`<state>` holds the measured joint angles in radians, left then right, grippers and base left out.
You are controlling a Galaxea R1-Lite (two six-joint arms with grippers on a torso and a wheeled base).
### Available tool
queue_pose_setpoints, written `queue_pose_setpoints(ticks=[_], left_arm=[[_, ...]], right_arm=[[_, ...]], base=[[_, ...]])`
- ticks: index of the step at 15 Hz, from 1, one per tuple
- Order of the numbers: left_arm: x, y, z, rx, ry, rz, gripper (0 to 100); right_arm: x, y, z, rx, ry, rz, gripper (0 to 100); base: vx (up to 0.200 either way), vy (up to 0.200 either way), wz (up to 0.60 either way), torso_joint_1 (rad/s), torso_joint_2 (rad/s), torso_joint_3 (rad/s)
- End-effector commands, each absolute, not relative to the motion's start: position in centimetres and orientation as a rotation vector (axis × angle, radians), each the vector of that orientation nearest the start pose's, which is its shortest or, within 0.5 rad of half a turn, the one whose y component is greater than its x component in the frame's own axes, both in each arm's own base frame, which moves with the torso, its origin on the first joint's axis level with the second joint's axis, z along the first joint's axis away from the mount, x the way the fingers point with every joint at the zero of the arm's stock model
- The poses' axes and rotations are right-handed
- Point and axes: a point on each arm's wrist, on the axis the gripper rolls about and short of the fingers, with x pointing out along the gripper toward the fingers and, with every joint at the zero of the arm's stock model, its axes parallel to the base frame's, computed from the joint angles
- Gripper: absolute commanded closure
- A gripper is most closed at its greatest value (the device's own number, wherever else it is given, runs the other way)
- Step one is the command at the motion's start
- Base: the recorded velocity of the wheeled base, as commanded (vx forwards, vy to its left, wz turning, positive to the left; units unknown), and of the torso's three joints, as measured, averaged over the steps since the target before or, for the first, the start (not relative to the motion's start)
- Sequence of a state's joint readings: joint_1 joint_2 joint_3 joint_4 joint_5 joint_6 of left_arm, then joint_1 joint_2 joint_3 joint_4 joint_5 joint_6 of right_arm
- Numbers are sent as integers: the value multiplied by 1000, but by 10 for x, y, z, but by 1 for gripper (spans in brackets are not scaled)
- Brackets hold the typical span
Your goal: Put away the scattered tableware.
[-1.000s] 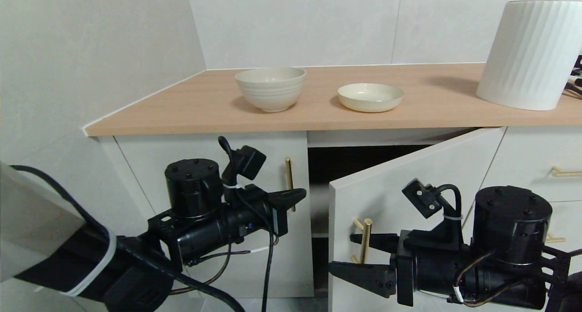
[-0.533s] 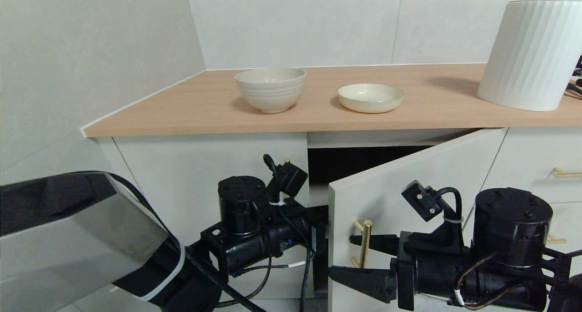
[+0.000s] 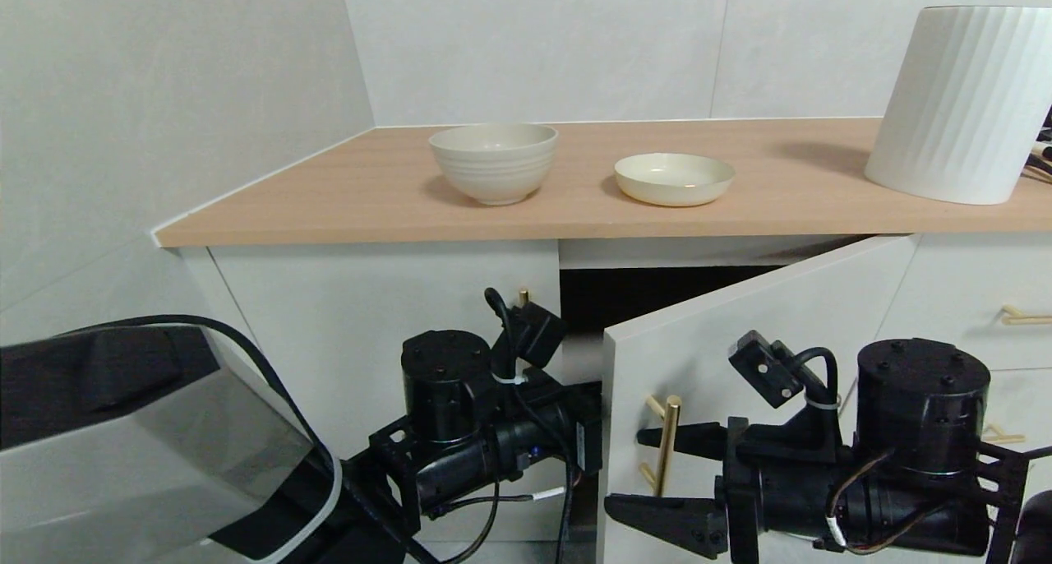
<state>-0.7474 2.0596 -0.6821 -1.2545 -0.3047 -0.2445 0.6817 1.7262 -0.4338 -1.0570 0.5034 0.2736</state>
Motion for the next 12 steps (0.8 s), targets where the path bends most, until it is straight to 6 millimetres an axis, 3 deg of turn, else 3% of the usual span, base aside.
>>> queue_pose_setpoints(ticks=[1, 6, 7, 12], left_arm=[[244, -247, 102, -197, 238, -1064, 100], [243, -249, 100, -198, 249, -1070, 100], [243, -249, 100, -220, 262, -1068, 100], [243, -249, 100, -260, 283, -1065, 100]], right_arm=[[209, 166, 128, 219, 375, 1065, 0], [221, 142, 130, 235, 357, 968, 0], [212, 129, 130, 239, 367, 943, 0], [168, 105, 137, 237, 419, 932, 0]], base=[[0, 0, 0, 0, 0, 0], [0, 0, 0, 0, 0, 0], [0, 0, 0, 0, 0, 0], [0, 0, 0, 0, 0, 0]])
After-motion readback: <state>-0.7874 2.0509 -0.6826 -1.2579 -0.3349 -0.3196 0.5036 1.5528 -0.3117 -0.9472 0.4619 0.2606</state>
